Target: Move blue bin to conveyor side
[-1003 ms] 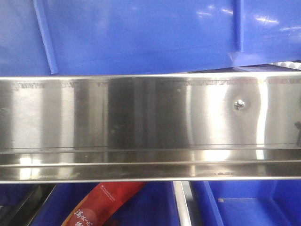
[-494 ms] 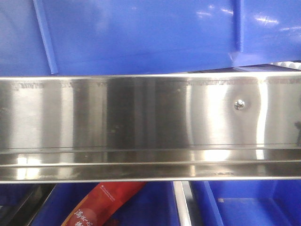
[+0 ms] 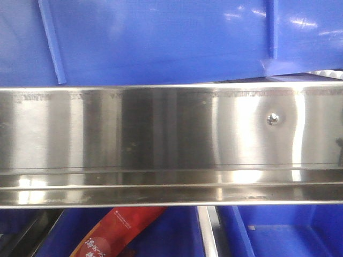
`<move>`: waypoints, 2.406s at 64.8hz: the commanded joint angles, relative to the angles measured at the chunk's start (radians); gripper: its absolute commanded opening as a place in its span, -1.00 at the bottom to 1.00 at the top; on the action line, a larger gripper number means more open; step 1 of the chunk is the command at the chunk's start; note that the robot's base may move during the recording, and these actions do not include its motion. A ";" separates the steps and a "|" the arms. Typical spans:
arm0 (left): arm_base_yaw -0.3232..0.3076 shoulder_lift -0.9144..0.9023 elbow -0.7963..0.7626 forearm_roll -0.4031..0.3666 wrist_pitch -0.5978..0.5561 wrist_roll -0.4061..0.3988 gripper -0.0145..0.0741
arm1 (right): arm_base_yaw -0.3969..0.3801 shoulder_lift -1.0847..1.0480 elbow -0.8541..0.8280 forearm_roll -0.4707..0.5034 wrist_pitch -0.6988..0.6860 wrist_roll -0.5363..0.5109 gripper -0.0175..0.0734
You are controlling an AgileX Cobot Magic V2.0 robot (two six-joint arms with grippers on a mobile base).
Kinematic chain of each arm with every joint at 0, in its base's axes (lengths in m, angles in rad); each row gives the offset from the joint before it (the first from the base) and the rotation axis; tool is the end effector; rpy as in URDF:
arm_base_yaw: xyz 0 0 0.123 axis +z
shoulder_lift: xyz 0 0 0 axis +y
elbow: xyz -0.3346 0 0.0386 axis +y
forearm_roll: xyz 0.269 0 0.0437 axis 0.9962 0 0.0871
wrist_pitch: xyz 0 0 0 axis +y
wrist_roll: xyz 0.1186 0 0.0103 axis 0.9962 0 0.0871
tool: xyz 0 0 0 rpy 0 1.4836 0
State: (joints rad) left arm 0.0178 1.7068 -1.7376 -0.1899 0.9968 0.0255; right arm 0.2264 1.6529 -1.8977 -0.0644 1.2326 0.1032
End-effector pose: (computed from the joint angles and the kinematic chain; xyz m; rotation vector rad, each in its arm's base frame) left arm 0.4271 -0.0113 0.4113 -0.0464 2.4383 -0.2214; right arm 0.3818 0.0805 0.4678 -0.1523 2.4646 0.0580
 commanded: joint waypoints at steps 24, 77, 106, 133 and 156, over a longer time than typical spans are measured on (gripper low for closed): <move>-0.043 0.003 -0.007 0.019 -0.020 0.000 0.09 | 0.002 -0.001 -0.002 -0.017 -0.012 -0.012 -0.81; -0.041 0.003 -0.007 0.019 -0.007 0.000 -0.23 | 0.002 -0.001 -0.002 -0.017 -0.012 -0.012 -0.81; -0.041 0.003 -0.007 0.019 -0.012 0.000 -0.73 | 0.002 -0.001 -0.002 -0.017 -0.012 -0.012 -0.81; -0.041 0.003 -0.007 0.015 -0.027 0.000 -0.73 | 0.002 -0.001 -0.002 -0.017 -0.012 -0.012 -0.81; -0.041 -0.083 -0.047 0.060 -0.024 -0.062 -0.73 | 0.002 -0.057 -0.037 -0.019 -0.015 0.003 -0.81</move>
State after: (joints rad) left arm -0.0219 1.6944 -1.7503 -0.1371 1.0153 0.0000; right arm 0.2264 1.6478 -1.9089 -0.0658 1.2564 0.1048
